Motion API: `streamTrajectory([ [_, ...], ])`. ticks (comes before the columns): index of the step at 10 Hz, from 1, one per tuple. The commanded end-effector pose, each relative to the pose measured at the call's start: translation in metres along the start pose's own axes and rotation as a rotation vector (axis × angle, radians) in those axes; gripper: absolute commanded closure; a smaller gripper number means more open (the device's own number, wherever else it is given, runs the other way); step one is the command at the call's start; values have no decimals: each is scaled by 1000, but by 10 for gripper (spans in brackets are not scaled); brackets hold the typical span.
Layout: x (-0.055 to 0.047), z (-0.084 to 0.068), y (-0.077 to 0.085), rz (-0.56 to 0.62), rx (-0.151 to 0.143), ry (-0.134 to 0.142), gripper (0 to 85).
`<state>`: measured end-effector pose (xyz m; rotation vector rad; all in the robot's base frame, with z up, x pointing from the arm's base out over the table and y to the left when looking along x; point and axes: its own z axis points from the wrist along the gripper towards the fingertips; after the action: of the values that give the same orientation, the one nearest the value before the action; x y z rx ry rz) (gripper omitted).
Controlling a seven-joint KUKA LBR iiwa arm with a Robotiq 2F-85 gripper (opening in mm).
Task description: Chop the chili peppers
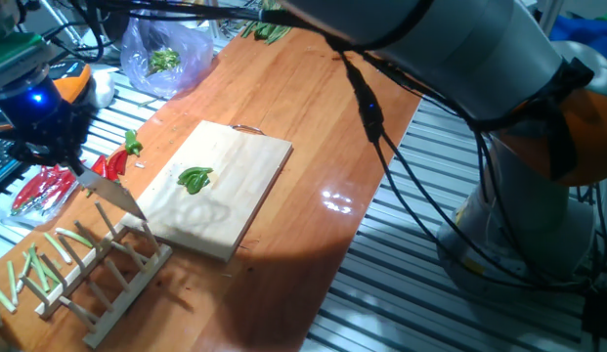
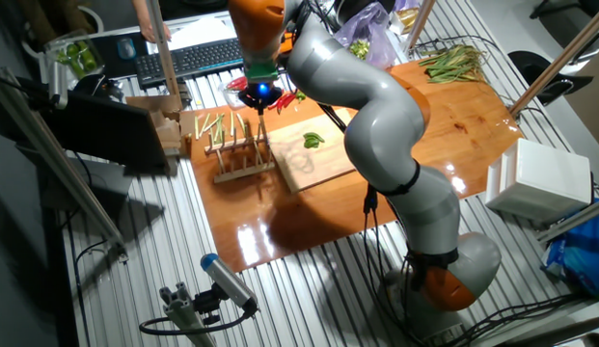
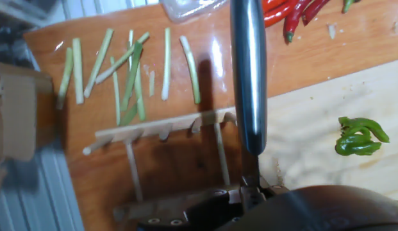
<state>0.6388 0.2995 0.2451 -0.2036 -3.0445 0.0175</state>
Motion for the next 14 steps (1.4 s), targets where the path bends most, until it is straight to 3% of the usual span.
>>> streamTrajectory([
  [1, -8, 2, -21, 0, 17, 5, 850],
  [4, -18, 13, -78, 29, 17, 4, 850],
  [5, -19, 12, -99, 31, 42, 7, 850],
  [7, -21, 16, -134, 22, 54, -5, 850],
  [8, -23, 18, -149, 14, 43, -5, 850],
  [11, -31, 20, -179, -14, 64, -9, 850],
  [12, -28, 23, -186, -32, 94, -30, 850],
  [14, -19, 33, -197, -67, 97, -50, 850],
])
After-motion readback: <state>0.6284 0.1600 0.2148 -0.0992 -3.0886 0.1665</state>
